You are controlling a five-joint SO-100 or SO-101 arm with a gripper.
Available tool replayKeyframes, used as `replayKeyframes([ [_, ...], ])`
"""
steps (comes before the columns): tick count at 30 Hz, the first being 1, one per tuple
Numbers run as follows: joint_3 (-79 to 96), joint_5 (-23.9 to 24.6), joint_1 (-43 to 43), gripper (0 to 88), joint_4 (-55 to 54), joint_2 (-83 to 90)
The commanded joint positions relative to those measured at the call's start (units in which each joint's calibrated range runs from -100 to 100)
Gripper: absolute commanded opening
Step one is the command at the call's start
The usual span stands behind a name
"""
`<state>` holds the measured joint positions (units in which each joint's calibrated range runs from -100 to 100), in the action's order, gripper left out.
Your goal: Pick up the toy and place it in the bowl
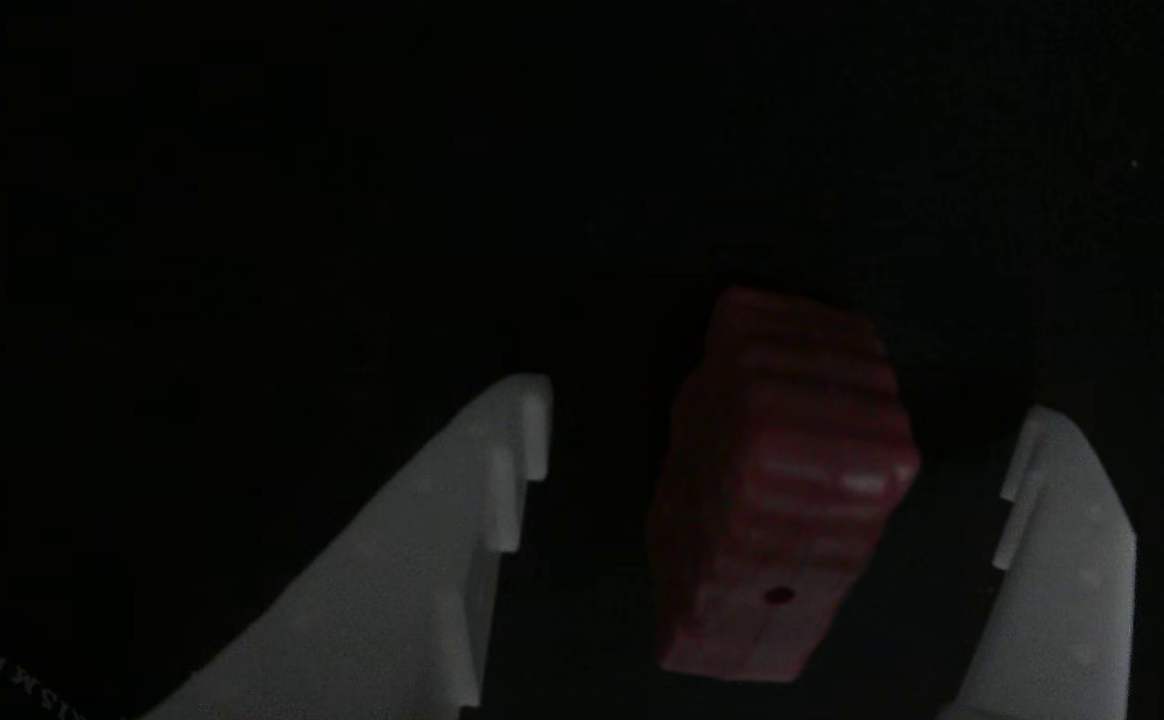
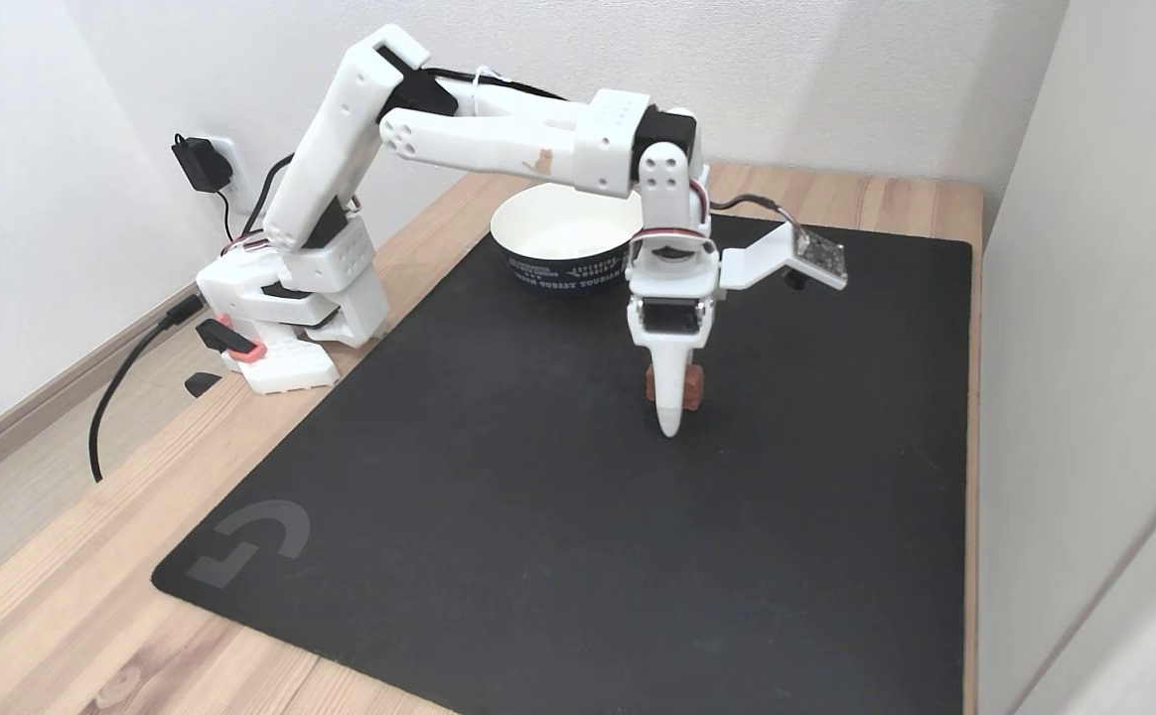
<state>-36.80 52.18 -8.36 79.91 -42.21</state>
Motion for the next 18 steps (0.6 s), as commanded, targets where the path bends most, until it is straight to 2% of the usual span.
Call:
replayKeyframes([
  [1,-0.3,0.3,0.1,25.0,-0.1,-0.1],
  [4,-0.3,0.2,0.5,4.0,0.3,-0.1],
  [5,-0.3,0.3,0.9,0.5,1.1,-0.1],
  [7,-0.3,0.3,1.0,3.2,3.8,-0.1],
  [10,-0.3,0.3,1.6,2.1,7.7,-0.1],
  [18,-3.7,-0.1,1.0,2.1,6.5,3.9],
])
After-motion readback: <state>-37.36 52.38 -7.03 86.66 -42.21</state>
